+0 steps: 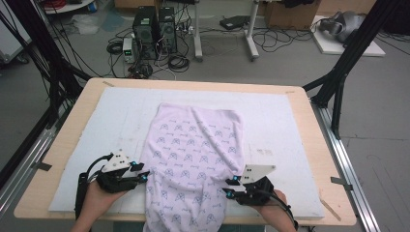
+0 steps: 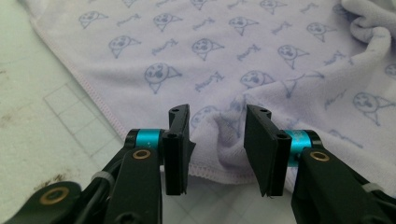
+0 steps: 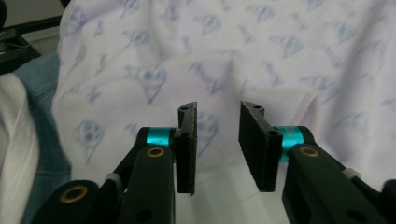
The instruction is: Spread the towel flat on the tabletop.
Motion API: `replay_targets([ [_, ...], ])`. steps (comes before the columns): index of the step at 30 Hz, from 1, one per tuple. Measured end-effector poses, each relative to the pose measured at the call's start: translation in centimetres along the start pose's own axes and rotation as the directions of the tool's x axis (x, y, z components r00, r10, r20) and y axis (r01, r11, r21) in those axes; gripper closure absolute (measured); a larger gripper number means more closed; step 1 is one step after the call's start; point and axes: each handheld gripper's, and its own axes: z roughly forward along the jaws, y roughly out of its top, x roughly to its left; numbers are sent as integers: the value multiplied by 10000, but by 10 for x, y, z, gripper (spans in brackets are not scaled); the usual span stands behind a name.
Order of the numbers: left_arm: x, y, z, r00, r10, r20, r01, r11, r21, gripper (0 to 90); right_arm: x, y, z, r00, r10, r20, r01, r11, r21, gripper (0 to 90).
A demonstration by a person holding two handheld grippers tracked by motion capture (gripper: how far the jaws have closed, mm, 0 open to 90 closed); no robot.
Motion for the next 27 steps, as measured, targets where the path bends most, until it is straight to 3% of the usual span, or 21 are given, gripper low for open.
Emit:
replay_targets([
  [4, -3, 0, 3, 9999, 76, 86, -77, 10000, 40, 597, 11, -10, 14, 9998, -12, -207, 22, 9988, 483, 671],
  [7, -4, 1, 5, 9998, 163, 131, -164, 9998, 64, 598, 14, -11, 20, 9997, -54, -236, 62, 9994, 328, 840],
  [9, -4, 1, 6, 9997, 174, 160, -176, 9998, 93, 599, 15, -8, 20, 9994, -118, -322, 130, 9992, 383, 874],
  [14, -4, 1, 6, 9997, 169, 193, -171, 9998, 72, 600, 21, 4, 11, 9971, -324, -688, 317, 9994, -118, 877],
  [17, -5, 2, 8, 9996, 193, 228, -195, 9998, 52, 600, 29, 20, 10, 9935, -797, -809, 780, 9967, -238, 875],
  [19, -7, 3, 10, 9991, 259, 321, -261, 9996, 54, 600, 32, 29, 17, 9897, -1180, -814, 1175, 9930, -110, 873],
  [24, -10, 3, 15, 9984, 358, 444, -364, 9993, 129, 599, 31, 36, 48, 9859, -1425, -882, 1478, 9874, 563, 867],
  [27, -9, 3, 15, 9982, 384, 470, -391, 9991, 143, 598, 26, 34, 57, 9872, -1225, -1025, 1288, 9900, 575, 843],
])
